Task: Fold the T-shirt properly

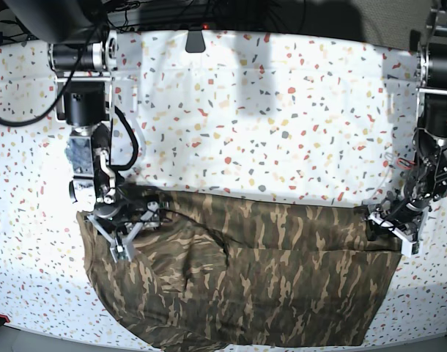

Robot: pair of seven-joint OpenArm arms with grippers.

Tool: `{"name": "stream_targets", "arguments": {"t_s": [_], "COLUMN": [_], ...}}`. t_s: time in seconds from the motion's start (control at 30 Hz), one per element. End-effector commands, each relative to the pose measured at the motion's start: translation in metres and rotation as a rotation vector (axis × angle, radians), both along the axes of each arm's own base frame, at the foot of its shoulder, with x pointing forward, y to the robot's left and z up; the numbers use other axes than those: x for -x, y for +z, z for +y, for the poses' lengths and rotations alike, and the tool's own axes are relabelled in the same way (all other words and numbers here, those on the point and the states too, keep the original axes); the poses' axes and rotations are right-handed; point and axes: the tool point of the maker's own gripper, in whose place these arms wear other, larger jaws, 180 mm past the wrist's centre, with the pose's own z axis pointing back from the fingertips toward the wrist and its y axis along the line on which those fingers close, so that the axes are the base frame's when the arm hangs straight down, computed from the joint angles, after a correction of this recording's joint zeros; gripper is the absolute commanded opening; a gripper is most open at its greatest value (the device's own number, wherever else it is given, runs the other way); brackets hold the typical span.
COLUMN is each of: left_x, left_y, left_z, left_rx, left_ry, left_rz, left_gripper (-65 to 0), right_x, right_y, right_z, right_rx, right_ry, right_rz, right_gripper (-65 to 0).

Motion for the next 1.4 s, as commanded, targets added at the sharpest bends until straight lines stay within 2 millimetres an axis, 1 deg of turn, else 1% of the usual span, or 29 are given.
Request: {"name": "stream_targets", "arguments": {"t_s": [0.0, 0.17, 0.33, 0.37, 0.47, 0.53, 0.63, 0.7, 0.8, 0.87, 0.93, 1.03, 1.17, 1.23, 1.3, 1.37], "left_x": [-0.017, -0.013, -0.001, 0.002, 0.015, 0.023, 0.040, 0.049, 0.058, 0.069, 0.082, 0.106, 0.140, 0.149, 0.146, 0.133], "left_y": [0.027, 0.022, 0.006, 0.002, -0.018, -0.028, -0.048, -0.058, -0.065, -0.071, -0.077, -0.084, -0.090, -0.085, -0.072, -0.053], "left_z": [0.006, 0.006, 0.000, -0.002, -0.010, -0.013, -0.013, -0.011, -0.006, -0.003, 0.000, 0.005, 0.009, 0.006, 0.004, 0.007], "left_rx": [-0.003, -0.002, -0.010, -0.027, -0.095, -0.103, -0.107, -0.114, -0.098, -0.079, -0.081, -0.112, -0.152, -0.164, -0.186, -0.233], "left_ry": [0.005, 0.005, 0.001, -0.009, -0.052, -0.062, -0.074, -0.081, -0.072, -0.067, -0.077, -0.102, -0.145, -0.168, -0.171, -0.153], "left_rz": [-0.074, -0.066, -0.064, -0.067, -0.022, 0.001, 0.101, 0.169, 0.218, 0.261, 0.296, 0.322, 0.333, 0.308, 0.257, 0.180], "left_gripper": [-31.5, -31.5, -31.6, -32.2, -37.7, -40.1, -40.1, -40.1, -40.1, -40.1, -40.1, -40.1, -40.1, -40.1, -40.1, -40.1], "right_x": [-0.013, 0.006, 0.021, 0.024, 0.029, 0.033, 0.043, 0.050, 0.066, 0.079, 0.092, 0.111, 0.134, 0.144, 0.151, 0.152], "right_y": [0.020, -0.003, -0.019, -0.021, -0.027, -0.029, -0.028, -0.022, -0.015, -0.014, -0.016, -0.023, -0.034, -0.039, -0.042, -0.042], "right_z": [-0.005, -0.013, -0.013, -0.013, -0.013, -0.013, -0.012, -0.010, -0.005, -0.002, -0.003, -0.008, -0.020, -0.027, -0.033, -0.037], "right_rx": [0.006, 0.036, 0.051, 0.051, 0.054, 0.058, 0.073, 0.079, 0.082, 0.078, 0.087, 0.108, 0.123, 0.142, 0.156, 0.165], "right_ry": [-0.011, -0.016, -0.005, -0.005, -0.005, -0.005, 0.004, 0.013, 0.029, 0.037, 0.045, 0.054, 0.058, 0.061, 0.063, 0.062], "right_rz": [-0.065, -0.019, -0.013, -0.005, 0.015, 0.029, 0.036, 0.019, -0.002, 0.000, 0.006, 0.029, 0.072, 0.094, 0.107, 0.112], "right_gripper": [-23.5, -23.5, -23.5, -23.5, -23.5, -23.5, -23.5, -23.5, -23.5, -23.5, -23.5, -23.5, -23.5, -23.5, -23.5, -23.5]}}
